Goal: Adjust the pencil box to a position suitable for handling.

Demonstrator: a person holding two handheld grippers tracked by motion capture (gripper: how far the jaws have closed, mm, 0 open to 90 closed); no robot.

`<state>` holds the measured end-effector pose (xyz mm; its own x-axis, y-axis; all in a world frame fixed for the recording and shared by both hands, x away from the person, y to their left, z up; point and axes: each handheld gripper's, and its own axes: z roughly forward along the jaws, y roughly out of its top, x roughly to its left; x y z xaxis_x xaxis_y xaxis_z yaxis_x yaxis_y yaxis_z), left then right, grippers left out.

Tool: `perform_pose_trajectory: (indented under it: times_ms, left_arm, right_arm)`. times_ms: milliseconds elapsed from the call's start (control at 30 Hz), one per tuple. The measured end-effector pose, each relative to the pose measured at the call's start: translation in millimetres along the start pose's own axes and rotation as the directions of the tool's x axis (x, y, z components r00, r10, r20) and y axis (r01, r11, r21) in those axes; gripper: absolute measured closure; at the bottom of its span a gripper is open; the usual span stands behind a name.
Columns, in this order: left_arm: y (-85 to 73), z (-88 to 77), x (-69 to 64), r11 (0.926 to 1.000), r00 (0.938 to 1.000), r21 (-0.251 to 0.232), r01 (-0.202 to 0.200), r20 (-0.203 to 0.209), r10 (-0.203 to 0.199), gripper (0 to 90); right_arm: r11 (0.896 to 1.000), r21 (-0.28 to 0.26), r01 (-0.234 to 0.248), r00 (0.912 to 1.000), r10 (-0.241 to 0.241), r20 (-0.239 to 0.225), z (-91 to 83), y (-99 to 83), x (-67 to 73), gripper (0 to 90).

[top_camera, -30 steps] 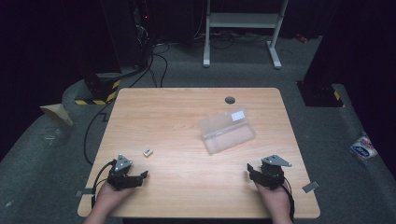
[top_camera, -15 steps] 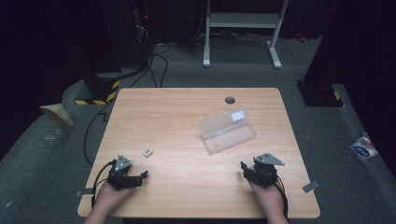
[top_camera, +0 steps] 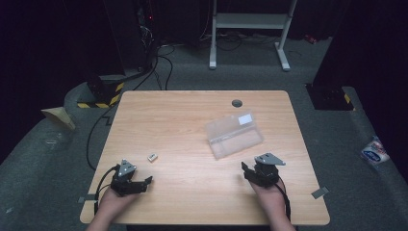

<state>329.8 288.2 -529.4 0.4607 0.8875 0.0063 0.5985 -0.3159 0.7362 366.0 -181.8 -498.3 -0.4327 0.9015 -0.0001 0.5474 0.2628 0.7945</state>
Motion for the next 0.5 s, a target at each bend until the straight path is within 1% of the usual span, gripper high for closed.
perform_pose_trajectory:
  times_ms: [133, 167, 267, 300, 400, 433, 500]
  left_arm:
    - [0.0, 0.0, 0.0, 1.0000, 1.0000, 0.000, 0.000, 0.000, 0.000, 16.5]
    - [0.0, 0.0, 0.0, 1.0000, 1.0000, 0.000, 0.000, 0.000, 0.000, 16.5]
    - [0.0, 0.0, 0.0, 1.0000, 1.0000, 0.000, 0.000, 0.000, 0.000, 16.5]
    - [0.0, 0.0, 0.0, 1.0000, 1.0000, 0.000, 0.000, 0.000, 0.000, 16.5]
    - [0.0, 0.0, 0.0, 1.0000, 1.0000, 0.000, 0.000, 0.000, 0.000, 16.5]
    - [0.0, 0.0, 0.0, 1.0000, 1.0000, 0.000, -0.001, 0.001, 0.001, 16.5]
    - [0.1, 0.1, 0.0, 1.0000, 1.0000, 0.000, -0.001, 0.001, 0.001, 16.5]
  right_arm:
    - [1.000, -0.004, 0.007, 1.0000, -0.007, -0.006, 3.8, 5.3, 5.5, 40.4]
    - [1.000, -0.012, 0.011, 0.9998, -0.011, -0.016, 6.0, 7.7, 8.1, 41.4]
    - [1.000, -0.013, 0.007, 0.9997, -0.007, -0.022, 8.5, 9.5, 10.9, 41.4]
    - [1.000, -0.010, 0.018, 0.9996, -0.018, -0.024, 11.7, 11.5, 13.3, 41.4]
    - [1.000, -0.005, 0.018, 0.9994, -0.019, -0.030, 13.7, 13.6, 16.5, 41.2]
    - [1.000, -0.007, 0.027, 0.9989, -0.027, -0.039, 15.3, 16.4, 20.1, 41.4]
    - [0.999, -0.009, 0.034, 0.9986, -0.034, -0.041, 15.8, 18.0, 22.1, 41.5]
